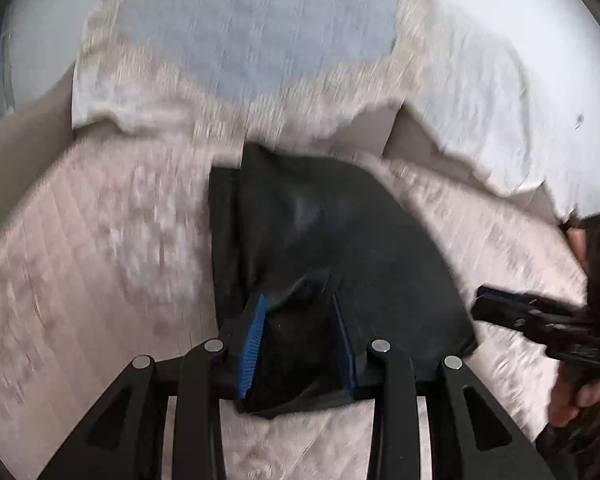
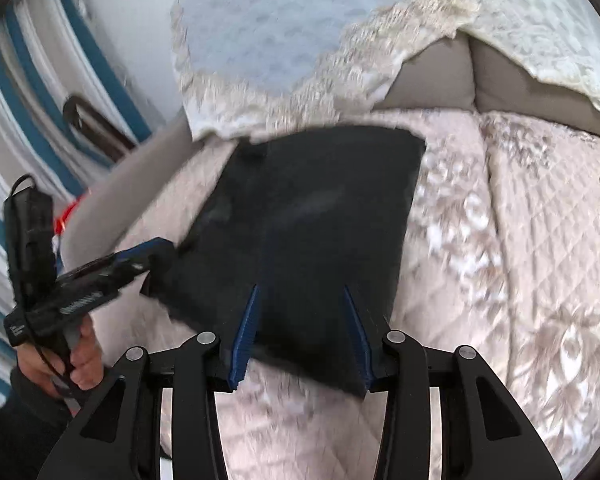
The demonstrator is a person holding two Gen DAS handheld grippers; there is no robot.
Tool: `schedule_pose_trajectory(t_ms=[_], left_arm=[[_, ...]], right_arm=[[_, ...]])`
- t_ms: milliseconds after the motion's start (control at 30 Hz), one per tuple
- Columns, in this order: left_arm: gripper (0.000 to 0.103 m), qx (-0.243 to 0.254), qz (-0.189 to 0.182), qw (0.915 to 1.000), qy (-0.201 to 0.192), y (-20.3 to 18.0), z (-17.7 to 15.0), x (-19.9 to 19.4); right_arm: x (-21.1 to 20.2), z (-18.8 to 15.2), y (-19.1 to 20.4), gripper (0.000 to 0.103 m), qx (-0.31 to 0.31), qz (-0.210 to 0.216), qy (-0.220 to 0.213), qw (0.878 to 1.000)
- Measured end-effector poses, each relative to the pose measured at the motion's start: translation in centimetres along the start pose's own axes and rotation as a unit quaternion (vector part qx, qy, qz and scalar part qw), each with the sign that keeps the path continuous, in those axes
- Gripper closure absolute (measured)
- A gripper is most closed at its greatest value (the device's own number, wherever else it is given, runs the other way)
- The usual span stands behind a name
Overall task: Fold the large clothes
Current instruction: 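Smooth the folded jacket flat with both tools, then open and withdraw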
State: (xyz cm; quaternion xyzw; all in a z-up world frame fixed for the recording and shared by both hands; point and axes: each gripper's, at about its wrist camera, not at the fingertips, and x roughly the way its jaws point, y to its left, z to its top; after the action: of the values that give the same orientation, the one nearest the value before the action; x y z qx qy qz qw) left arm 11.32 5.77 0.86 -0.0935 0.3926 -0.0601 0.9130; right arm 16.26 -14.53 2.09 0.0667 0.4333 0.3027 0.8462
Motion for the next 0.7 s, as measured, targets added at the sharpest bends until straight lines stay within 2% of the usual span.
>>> schedule_pose_trajectory(t_ms=[67,167,333,533,700], left_arm=[[0.068,-0.014,0.0,0.9998,0.012,0.8,-0.7,1.2],[0.068,-0.024,0.004,0.9997,0.008,0.7,-0.3,0.6],[0.067,-0.016,0.03,0.9994,0.006,-0.7,-0.7,-2.1],[0.054,-0.023,0.05,0.9985,-0.007,-2.4,-3.0,-6.0],[0.052,-0.027,0.065,0.9975,0.003,-3.0,-5.3,-7.4]], right_arm=[[1.2,-0.8,0.2,0.061,-0.018,-0.029,0.025,0.999],[0.8,-1.1,0.1,0.061,-0.018,-0.035,0.025,0.999],[-2.4,-1.7,0.9,0.061,-0.023,-0.045,0.001,0.999],[-5.7,-3.6,2.3,0.055,-0.026,-0.054,-0.017,0.998],[-7.4,-5.2,3.5,0.052,-0.023,-0.069,-0.026,0.997]])
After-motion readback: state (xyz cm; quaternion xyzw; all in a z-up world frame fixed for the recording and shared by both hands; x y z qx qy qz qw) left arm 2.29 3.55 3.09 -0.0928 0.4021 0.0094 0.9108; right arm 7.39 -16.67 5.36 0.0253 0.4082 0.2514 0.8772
